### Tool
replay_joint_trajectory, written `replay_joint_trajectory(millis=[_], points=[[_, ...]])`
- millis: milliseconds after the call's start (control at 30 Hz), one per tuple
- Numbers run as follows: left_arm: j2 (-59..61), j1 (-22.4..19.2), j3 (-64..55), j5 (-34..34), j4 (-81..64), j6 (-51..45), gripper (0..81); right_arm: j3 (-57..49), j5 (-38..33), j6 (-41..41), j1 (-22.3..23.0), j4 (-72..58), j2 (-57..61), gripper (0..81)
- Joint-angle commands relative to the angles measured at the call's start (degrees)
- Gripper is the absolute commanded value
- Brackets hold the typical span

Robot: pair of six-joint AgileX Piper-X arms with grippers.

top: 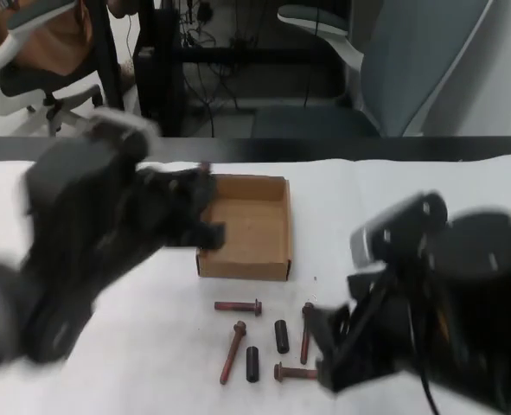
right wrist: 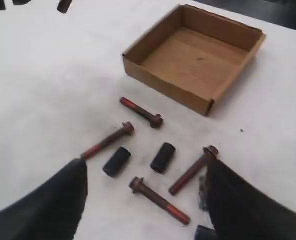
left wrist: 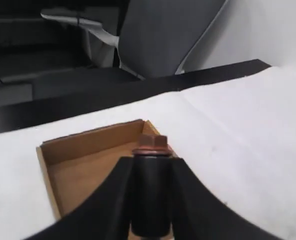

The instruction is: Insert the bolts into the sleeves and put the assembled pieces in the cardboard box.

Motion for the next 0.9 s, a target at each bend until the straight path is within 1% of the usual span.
replay_joint_trajectory(millis=[0, 33, 100, 167, 200, 333, 400, 433, 467, 500, 533, 567, 600, 633, 733, 867], points=[[7.87, 0.11, -10.71, 1.70, 9.17, -0.37, 1.8, -3.42, -4.02, -1.62, -5.44, 3.03, 2.79, 62.2], [10.84, 0.11, -14.11, 1.70, 12.53, -0.37, 1.8, -4.50, -5.10, -1.48, -7.12, 3.29, 4.46, 61.6], [14.58, 0.11, -19.57, 1.70, 15.85, -0.43, 1.8, -6.29, -5.79, -1.59, -9.30, 3.37, 7.54, 56.1], [19.00, 0.11, -24.60, 1.70, 17.40, -0.44, 1.8, -8.10, -5.77, -2.49, -10.92, 3.37, 11.72, 48.4], [21.09, 0.11, -26.32, 1.70, 17.65, -0.44, 1.8, -9.04, -5.77, -2.86, -11.37, 3.37, 13.56, 47.3], [27.19, 0.11, -32.61, 1.82, 18.25, 1.04, 1.8, -12.80, -5.77, -2.70, -11.82, 3.57, 23.57, 48.6], [29.06, 0.11, -34.21, 1.45, 18.25, 3.11, 0.1, -15.02, -5.77, -2.04, -11.82, 4.21, 27.87, 48.9], [29.85, 0.11, -34.71, 1.42, 18.10, 4.36, 3.4, -16.06, -5.77, -1.52, -11.82, 4.48, 30.09, 48.9], [30.43, 0.11, -35.04, 1.42, 18.20, 5.53, 9.5, -16.77, -5.77, -1.49, -11.82, 4.50, 31.78, 48.9], [30.60, 0.22, -35.07, 1.42, 18.16, 6.13, 18.2, -17.61, -5.77, -1.51, -11.82, 4.48, 33.56, 48.9], [30.60, 0.23, -35.06, 1.42, 18.34, 6.87, 29.3, -18.44, -5.77, -1.40, -11.82, 4.59, 35.39, 48.9], [30.60, 0.40, -35.06, 1.42, 18.79, 7.42, 42.6, -19.13, -5.77, -1.02, -11.82, 5.24, 37.04, 48.9], [30.36, 0.67, -35.06, 1.42, 19.16, 7.55, 58.0, -20.05, -5.77, -0.10, -11.82, 6.88, 38.43, 48.9], [30.20, 0.77, -35.06, 1.42, 19.60, 7.55, 70.0, -20.82, -5.77, 0.06, -11.82, 9.01, 39.58, 48.9], [30.08, 1.45, -35.06, 1.43, 19.99, 7.22, 70.0, -21.58, -5.21, 0.26, -11.82, 16.39, 40.59, 48.6], [30.08, 2.23, -35.06, 1.43, 20.35, 6.90, 70.0, -21.56, -2.29, -1.60, -11.82, 20.68, 40.32, 48.6]])
